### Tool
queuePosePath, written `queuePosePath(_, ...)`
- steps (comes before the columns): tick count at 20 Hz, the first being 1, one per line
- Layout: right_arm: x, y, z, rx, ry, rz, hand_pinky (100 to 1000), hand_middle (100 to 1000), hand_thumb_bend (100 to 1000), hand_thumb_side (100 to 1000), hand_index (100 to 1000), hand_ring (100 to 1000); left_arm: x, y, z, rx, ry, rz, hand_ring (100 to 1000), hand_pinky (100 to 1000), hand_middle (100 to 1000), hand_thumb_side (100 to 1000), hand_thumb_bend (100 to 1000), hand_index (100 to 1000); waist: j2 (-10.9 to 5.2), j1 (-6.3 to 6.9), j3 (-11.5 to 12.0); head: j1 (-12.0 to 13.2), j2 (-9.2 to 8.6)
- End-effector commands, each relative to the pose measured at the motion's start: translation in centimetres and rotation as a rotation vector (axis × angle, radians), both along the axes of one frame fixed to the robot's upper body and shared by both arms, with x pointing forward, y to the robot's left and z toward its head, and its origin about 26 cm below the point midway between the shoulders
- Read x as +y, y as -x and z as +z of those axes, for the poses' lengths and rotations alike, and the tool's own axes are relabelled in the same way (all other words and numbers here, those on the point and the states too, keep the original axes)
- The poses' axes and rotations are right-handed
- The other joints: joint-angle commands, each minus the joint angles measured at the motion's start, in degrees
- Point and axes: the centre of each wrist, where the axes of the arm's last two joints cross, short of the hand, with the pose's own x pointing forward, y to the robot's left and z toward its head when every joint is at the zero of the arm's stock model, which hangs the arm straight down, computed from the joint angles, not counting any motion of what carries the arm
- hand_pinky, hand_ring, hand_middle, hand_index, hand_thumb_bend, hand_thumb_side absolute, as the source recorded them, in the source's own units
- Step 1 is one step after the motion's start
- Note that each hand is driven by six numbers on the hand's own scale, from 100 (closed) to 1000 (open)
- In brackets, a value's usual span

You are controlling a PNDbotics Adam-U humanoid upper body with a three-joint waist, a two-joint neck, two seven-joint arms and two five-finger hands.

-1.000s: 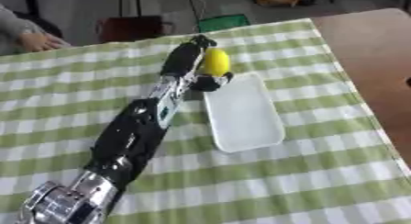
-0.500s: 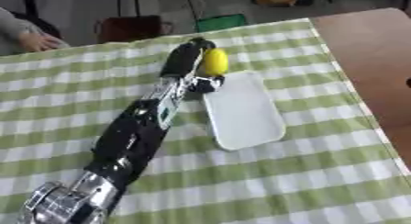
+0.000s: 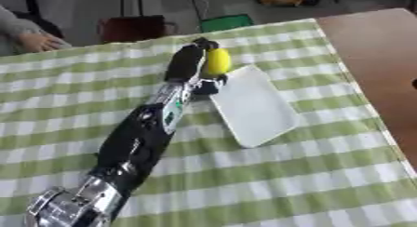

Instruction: Pick up objects on the table and place them in the box.

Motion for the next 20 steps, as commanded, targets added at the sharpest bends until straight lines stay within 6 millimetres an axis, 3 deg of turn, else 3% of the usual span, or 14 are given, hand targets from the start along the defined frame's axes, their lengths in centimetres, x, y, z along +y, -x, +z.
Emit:
queuePosePath(1, -0.1, 0.3, 1.1, -0.034, 0.005, 0.009, 537, 668, 595, 432, 853, 549, -0.2, -0.1, 1.3, -0.047, 0.047, -0.008, 457, 461, 623, 184, 100, 705, -1.13, -0.65, 0.1, -0.1, -0.45)
queuePosePath(5, 0.0, 0.3, 1.1, -0.032, 0.005, 0.010, 537, 669, 592, 432, 853, 549, -0.4, 0.0, 1.8, -0.057, 0.106, -0.031, 391, 409, 578, 176, 100, 674, -1.25, -0.76, 0.3, -0.3, -0.35)
queuePosePath(13, -0.1, 0.3, 0.9, -0.029, 0.004, 0.009, 538, 669, 588, 434, 853, 549, -0.8, 0.3, 3.6, -0.157, 0.186, -0.073, 396, 410, 574, 160, 101, 637, -1.53, -0.98, 0.8, -0.5, -0.16)
queuePosePath(20, -0.2, 0.3, 0.7, -0.022, 0.005, 0.004, 539, 670, 586, 433, 853, 550, -1.6, 1.2, 4.5, -0.109, 0.044, -0.239, 408, 428, 574, 173, 148, 655, -2.11, -1.03, 1.2, -1.1, 0.19)
